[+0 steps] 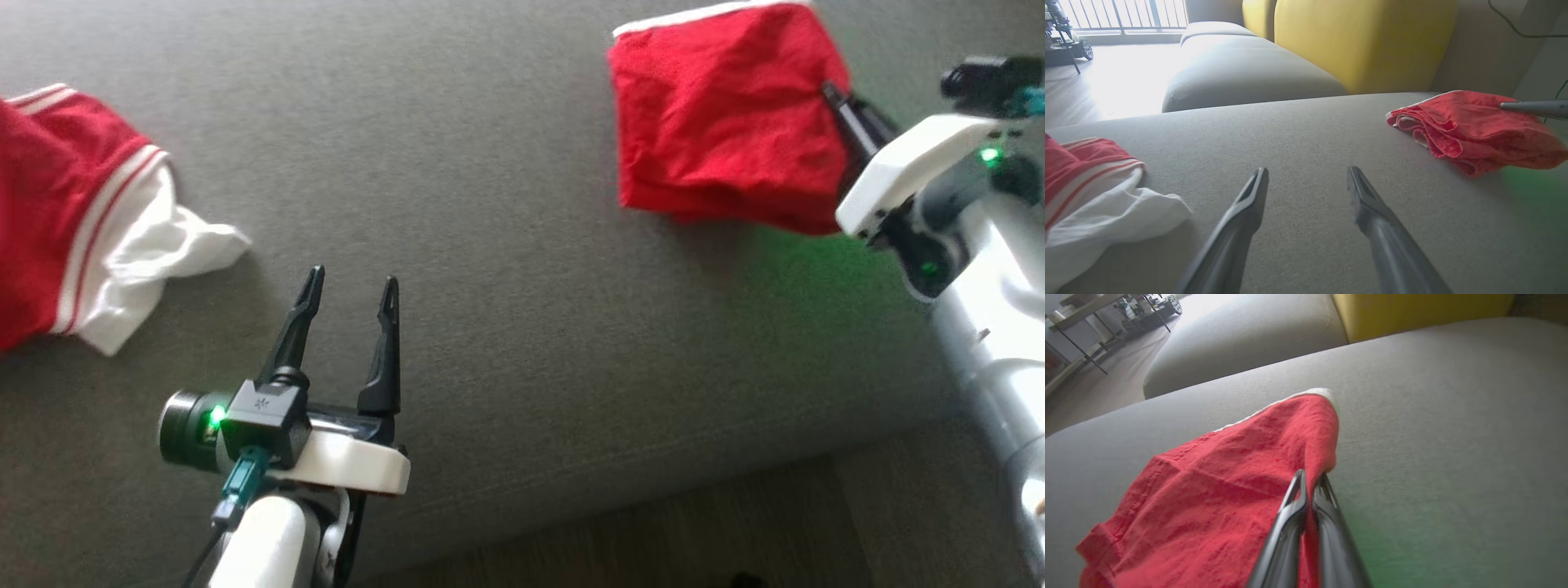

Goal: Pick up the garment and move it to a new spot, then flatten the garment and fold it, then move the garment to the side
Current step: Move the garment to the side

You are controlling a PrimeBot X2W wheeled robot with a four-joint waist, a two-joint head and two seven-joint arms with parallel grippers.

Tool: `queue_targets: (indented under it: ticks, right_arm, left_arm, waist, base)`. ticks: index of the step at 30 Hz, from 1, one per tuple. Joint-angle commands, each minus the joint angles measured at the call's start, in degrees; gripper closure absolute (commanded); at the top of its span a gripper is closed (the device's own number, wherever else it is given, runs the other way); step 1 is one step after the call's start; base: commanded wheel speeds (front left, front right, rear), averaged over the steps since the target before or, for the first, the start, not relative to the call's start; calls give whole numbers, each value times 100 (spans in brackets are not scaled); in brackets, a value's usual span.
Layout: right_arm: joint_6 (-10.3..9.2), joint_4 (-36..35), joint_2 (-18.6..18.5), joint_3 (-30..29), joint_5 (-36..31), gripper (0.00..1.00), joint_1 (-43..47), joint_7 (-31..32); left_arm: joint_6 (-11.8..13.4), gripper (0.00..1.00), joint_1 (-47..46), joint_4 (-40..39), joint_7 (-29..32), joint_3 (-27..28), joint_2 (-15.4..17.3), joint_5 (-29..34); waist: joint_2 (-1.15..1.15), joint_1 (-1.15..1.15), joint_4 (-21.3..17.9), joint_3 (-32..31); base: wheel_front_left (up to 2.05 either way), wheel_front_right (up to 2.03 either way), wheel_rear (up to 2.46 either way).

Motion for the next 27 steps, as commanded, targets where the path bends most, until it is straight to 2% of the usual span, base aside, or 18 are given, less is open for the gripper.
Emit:
queue_targets:
  ticks: [1,7,14,21,27]
  right_arm:
    - [-1,-26,-108,115,-205,100,-263,-167]
    - [-1,414,-362,180,-777,100,-737,-695]
    - [-1,813,-788,-51,-1543,100,-1272,-1071]
    - [-1,396,-1229,-675,-2565,100,-1451,-1095]
    - [-1,161,-1146,-1212,-3671,100,-1343,-1096]
  left_arm:
    - [-48,0,-173,-205,-29,209,54,73]
    - [-134,0,-329,-197,-29,239,101,114]
    - [-192,0,-483,-191,-29,290,127,128]
    - [-232,0,-521,-207,-29,338,134,129]
    - [-280,0,-586,-192,-29,364,144,134]
  waist:
    - [0,0,-200,211]
    - [0,0,-299,479]
    - [0,0,-266,742]
    - [0,0,-263,873]
    - [0,0,-259,983]
  base:
    - [0,0,0]
    - [0,0,0]
    - [0,0,0]
    - [0,0,0]
    - [0,0,0]
